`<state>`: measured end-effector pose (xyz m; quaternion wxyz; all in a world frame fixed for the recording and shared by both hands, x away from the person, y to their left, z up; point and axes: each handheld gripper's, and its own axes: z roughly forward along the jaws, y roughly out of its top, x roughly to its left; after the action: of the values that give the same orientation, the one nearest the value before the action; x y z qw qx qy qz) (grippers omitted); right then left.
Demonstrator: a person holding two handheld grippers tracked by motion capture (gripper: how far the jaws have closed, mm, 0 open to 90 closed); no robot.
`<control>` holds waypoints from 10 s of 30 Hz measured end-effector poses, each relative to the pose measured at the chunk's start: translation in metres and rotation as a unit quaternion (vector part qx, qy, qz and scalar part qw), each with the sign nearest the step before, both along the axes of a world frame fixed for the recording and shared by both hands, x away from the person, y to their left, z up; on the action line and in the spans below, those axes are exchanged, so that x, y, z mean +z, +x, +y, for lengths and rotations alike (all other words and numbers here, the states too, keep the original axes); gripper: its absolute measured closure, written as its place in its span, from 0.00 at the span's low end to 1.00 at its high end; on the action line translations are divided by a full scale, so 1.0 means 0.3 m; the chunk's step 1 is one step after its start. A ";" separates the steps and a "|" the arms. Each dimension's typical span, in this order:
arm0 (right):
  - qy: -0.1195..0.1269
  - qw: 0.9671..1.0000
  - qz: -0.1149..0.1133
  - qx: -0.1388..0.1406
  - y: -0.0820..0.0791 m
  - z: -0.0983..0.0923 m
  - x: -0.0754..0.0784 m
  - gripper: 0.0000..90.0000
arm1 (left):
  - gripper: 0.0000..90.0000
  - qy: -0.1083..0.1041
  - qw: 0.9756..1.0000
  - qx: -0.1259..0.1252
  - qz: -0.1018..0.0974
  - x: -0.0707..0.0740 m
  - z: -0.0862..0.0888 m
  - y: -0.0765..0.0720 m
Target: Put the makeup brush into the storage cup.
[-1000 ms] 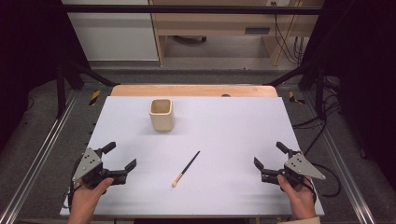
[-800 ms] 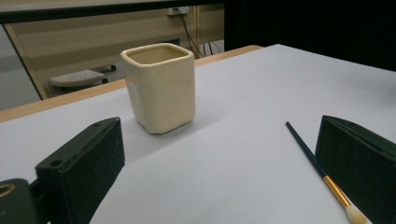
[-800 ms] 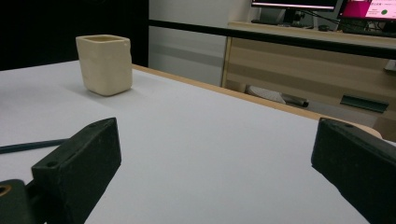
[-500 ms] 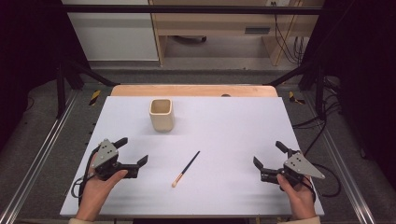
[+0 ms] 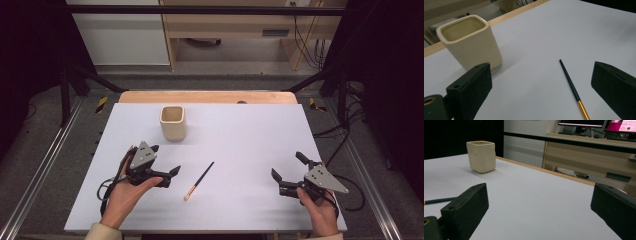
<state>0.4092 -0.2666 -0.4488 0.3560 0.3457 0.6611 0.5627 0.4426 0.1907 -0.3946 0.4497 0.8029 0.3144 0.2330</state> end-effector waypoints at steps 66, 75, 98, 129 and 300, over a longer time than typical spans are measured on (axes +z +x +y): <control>-0.009 1.000 0.009 0.006 -0.008 0.013 0.000 0.02 | 0.07 0.132 0.984 0.003 0.123 -0.105 -0.338 0.042; -0.009 1.000 0.009 0.007 -0.008 0.015 -0.001 0.02 | 0.08 0.146 0.980 0.003 0.136 -0.118 -0.352 0.048; -0.012 1.000 0.010 0.011 -0.008 0.017 -0.001 0.03 | 0.15 0.196 0.961 0.005 0.196 -0.119 -0.391 0.082; -0.019 1.000 0.013 0.016 -0.008 0.023 -0.002 0.03 | 0.39 0.234 0.938 0.002 0.255 -0.146 -0.380 0.088; -0.354 0.917 -0.090 0.159 0.016 0.706 -0.042 0.25 | 0.93 0.111 0.978 -0.104 0.144 -0.023 -0.073 0.029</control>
<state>0.4142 -0.0549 -0.4614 0.4189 0.0354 0.8284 0.3703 0.4513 0.1688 -0.4014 0.3297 0.9011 0.2632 0.1006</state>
